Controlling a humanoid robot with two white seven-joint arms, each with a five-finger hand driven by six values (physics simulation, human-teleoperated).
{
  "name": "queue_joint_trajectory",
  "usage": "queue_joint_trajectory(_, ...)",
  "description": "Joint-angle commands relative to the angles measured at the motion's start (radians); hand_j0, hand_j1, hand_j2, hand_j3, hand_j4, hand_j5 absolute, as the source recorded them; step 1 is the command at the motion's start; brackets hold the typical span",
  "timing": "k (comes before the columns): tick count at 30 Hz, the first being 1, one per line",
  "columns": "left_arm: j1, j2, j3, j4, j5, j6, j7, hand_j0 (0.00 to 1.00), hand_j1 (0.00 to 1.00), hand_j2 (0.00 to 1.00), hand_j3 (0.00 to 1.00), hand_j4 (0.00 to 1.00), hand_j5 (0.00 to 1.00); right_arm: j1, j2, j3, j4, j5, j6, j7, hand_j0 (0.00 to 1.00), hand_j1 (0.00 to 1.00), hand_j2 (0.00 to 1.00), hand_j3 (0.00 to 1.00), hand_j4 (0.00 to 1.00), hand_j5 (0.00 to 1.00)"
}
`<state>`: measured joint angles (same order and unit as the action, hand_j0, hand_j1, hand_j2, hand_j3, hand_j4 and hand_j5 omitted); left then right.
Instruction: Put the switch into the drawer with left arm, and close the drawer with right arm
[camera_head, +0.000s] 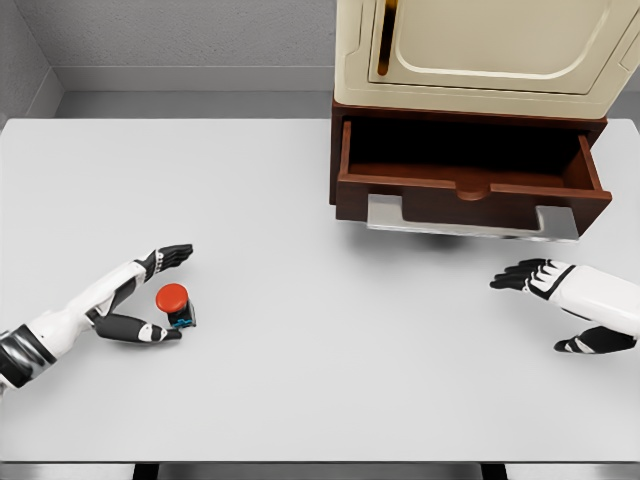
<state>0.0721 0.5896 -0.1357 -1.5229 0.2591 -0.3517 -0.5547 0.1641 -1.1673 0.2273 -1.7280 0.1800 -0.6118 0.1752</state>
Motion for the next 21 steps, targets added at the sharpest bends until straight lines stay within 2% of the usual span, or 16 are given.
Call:
queue_joint_trajectory(1,0.0,0.002,-0.001,-0.007,0.005,0.0,-0.001,0.87,0.87,0.87,0.87,0.87,0.87,0.0,-0.002,-0.003,0.002,-0.007,0.001,0.0,1.0,1.0,1.0,1.0,1.0,1.0)
queue_joint_trajectory(5,0.006,0.004,-0.001,-0.008,0.005,0.0,-0.001,0.75,0.75,0.75,0.75,0.75,0.75,0.0,-0.002,-0.003,0.004,-0.008,0.001,-0.002,1.0,1.0,1.0,1.0,1.0,1.0)
queue_joint_trajectory(14,0.032,0.012,0.004,-0.007,0.005,-0.016,-0.001,0.74,0.74,0.74,0.74,0.74,0.74,0.0,-0.002,-0.005,0.005,-0.01,0.001,-0.002,1.0,1.0,1.0,1.0,1.0,1.0)
queue_joint_trajectory(18,0.041,0.012,0.005,-0.02,0.006,-0.018,-0.001,0.64,0.64,0.64,0.64,0.64,0.64,0.0,-0.002,-0.005,0.001,-0.011,0.001,-0.002,1.0,1.0,1.0,1.0,1.0,1.0)
queue_joint_trajectory(21,0.046,0.01,0.004,-0.025,0.006,-0.018,-0.001,0.64,0.64,0.64,0.64,0.64,0.64,0.002,-0.002,-0.005,0.001,-0.011,0.001,-0.002,1.0,1.0,1.0,1.0,1.0,1.0)
